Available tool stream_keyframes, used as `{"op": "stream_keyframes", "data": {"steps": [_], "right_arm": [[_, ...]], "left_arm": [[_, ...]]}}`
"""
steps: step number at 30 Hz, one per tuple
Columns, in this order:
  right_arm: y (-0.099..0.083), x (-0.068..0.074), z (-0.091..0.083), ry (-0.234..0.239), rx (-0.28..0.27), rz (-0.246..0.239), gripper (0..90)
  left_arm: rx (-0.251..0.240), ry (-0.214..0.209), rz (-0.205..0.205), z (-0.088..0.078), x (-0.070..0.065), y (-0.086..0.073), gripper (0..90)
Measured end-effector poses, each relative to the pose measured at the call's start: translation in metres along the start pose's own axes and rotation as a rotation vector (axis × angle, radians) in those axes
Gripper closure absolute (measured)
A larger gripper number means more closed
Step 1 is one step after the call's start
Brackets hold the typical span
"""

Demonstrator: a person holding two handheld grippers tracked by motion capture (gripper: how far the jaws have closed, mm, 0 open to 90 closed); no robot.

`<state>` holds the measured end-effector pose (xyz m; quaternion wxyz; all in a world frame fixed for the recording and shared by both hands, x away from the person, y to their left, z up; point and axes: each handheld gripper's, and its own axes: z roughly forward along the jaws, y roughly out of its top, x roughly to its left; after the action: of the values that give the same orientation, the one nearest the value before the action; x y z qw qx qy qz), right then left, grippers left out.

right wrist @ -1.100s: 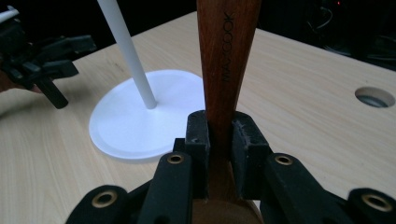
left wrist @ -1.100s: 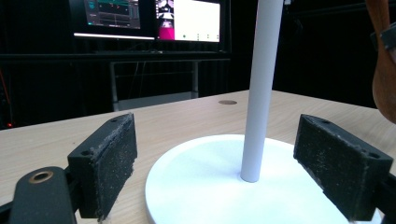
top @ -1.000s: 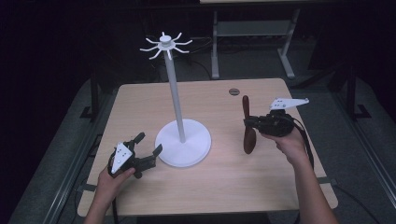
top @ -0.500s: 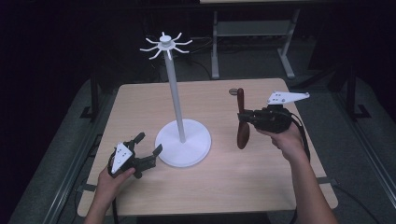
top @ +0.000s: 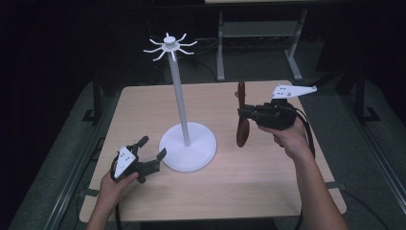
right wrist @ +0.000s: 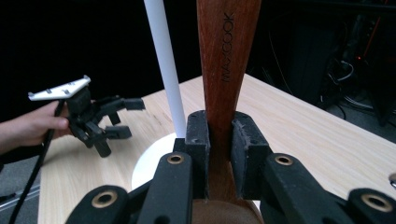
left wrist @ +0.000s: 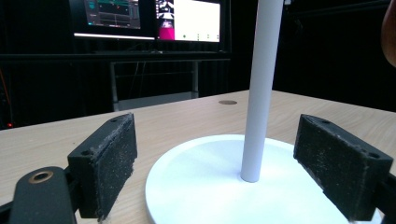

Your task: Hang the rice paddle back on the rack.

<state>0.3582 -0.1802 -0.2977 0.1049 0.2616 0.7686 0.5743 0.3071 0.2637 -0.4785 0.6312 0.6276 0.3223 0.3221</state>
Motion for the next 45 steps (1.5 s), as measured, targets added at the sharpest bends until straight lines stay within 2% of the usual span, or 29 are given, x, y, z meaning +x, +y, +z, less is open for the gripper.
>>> {"op": "stream_keyframes", "data": {"steps": [26, 42, 45], "right_arm": [[0.060, 0.028, 0.016, 0.096, -0.071, -0.096, 78.0], [0.092, 0.041, 0.031, 0.124, -0.086, -0.140, 78.1], [0.099, 0.044, 0.035, 0.130, -0.087, -0.144, 78.1]], "left_arm": [[-0.001, -0.001, 0.001, 0.000, 0.000, 0.000, 12.8], [-0.007, 0.002, -0.005, -0.001, 0.000, 0.000, 12.7], [-0.001, 0.000, 0.007, -0.001, 0.000, 0.000, 12.7]]}}
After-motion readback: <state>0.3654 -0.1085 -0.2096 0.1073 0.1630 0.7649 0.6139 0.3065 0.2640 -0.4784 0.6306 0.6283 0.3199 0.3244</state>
